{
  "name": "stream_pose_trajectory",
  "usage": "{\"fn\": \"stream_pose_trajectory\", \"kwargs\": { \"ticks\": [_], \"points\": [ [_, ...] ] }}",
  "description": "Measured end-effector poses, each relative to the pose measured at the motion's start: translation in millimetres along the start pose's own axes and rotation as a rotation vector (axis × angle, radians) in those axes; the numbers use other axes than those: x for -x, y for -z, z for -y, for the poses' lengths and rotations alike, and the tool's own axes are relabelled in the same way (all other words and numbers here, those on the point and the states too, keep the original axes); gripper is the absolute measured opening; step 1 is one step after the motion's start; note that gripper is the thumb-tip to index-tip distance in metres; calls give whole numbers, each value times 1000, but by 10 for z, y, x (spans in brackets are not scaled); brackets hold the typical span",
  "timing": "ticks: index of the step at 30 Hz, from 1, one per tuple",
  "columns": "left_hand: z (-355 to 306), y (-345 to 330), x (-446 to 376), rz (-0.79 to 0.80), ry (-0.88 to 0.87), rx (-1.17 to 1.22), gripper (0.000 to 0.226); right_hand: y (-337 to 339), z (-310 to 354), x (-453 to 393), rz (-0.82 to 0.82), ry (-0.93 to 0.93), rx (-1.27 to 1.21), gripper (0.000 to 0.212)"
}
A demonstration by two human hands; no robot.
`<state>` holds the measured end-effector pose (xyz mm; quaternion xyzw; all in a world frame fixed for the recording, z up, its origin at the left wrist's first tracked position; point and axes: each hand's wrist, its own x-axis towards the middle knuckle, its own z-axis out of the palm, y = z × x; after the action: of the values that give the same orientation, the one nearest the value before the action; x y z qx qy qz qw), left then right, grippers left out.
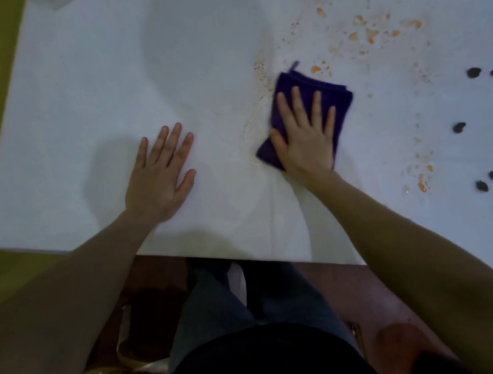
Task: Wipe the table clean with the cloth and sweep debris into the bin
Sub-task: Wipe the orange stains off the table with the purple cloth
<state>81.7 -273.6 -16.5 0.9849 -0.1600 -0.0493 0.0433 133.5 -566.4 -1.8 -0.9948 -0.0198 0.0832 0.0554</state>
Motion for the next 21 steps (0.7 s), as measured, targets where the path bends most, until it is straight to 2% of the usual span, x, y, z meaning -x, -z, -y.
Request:
{"fn": "stream_pose_trajectory", "kwargs": {
  "ticks": [4,8,10,14,18,21],
  "points": [
    [-9,20,3,-4,-3,2,64,-106,289,388,-1,251,7,66],
    [-5,23,-25,-3,2,11,64,-173,-102,928,30,410,6,67],
    [26,23,-23,-2,9,10,64,-157,-430,1022,14,364,19,68],
    [33,13,8,-7,5,-2,64,-11,-867,714,29,118,32,72],
    [42,28,4,2,4,3,64,59,-570,61,16,-47,-24,71],
    [39,35,-3,2,0,9,63,30,-121,-194,8,-27,-19,69]
  ]
}}
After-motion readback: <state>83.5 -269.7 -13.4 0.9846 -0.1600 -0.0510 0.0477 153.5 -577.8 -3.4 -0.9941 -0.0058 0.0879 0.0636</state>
